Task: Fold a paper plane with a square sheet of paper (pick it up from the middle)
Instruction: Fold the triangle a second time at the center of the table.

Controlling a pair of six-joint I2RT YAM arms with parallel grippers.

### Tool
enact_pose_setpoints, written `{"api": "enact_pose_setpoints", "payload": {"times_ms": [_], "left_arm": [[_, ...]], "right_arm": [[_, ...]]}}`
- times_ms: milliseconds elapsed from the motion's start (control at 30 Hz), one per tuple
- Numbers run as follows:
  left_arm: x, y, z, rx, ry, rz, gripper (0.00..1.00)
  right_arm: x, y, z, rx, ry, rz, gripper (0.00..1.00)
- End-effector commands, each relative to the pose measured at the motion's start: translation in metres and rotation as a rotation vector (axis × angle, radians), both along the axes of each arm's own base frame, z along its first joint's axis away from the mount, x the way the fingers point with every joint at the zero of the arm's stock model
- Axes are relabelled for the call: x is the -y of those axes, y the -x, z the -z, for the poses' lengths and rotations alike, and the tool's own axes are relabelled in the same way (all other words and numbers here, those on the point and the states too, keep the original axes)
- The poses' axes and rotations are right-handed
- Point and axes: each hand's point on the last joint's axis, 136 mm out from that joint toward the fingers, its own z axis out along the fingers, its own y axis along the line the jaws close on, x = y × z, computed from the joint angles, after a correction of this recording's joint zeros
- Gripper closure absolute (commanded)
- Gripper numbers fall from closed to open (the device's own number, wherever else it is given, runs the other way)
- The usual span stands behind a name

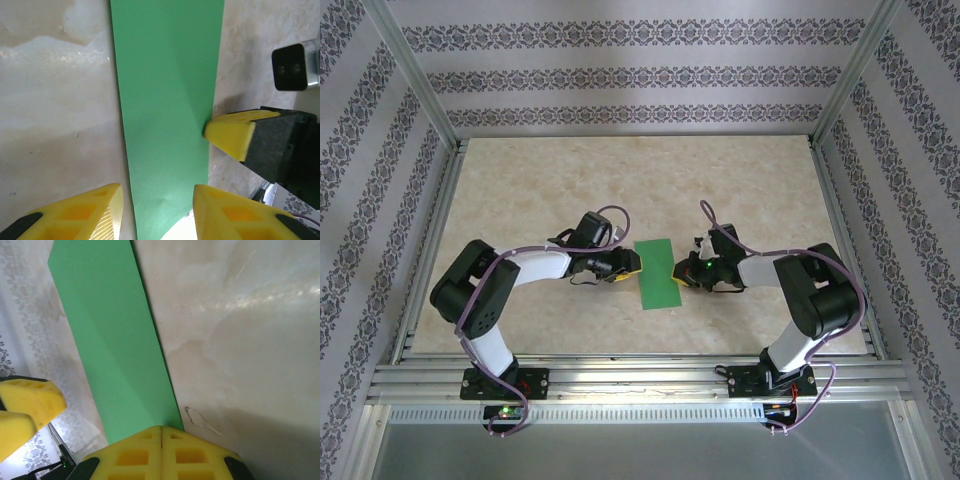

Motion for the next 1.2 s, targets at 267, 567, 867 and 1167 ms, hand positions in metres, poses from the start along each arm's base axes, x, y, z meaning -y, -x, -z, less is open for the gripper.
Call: {"api": "enact_pose_setpoints", "payload": {"times_ms": [267, 567, 867, 1167], "left_arm": [[0.021, -0.007, 0.006, -0.032, 0.023, 0.009, 0.62], [0.017, -0.004, 0.016, -0.058, -0.031, -0.020, 0.63], [0.023, 0.000, 0.022, -0.086, -0.030, 0.003, 0.64], [0.019, 0.002, 0.022, -0.092, -0.065, -0.001, 0.63]], "right_arm": [[0.023, 0.029, 0.046, -0.153, 0.106, 0.115, 0.98], [0.023, 0.030, 0.047, -0.156, 0.113, 0.109, 0.98], [0.023, 0.030, 0.047, -0.157, 0.113, 0.108, 0.98], [0.023, 0.030, 0.047, -0.158, 0.115, 0.107, 0.98]]}}
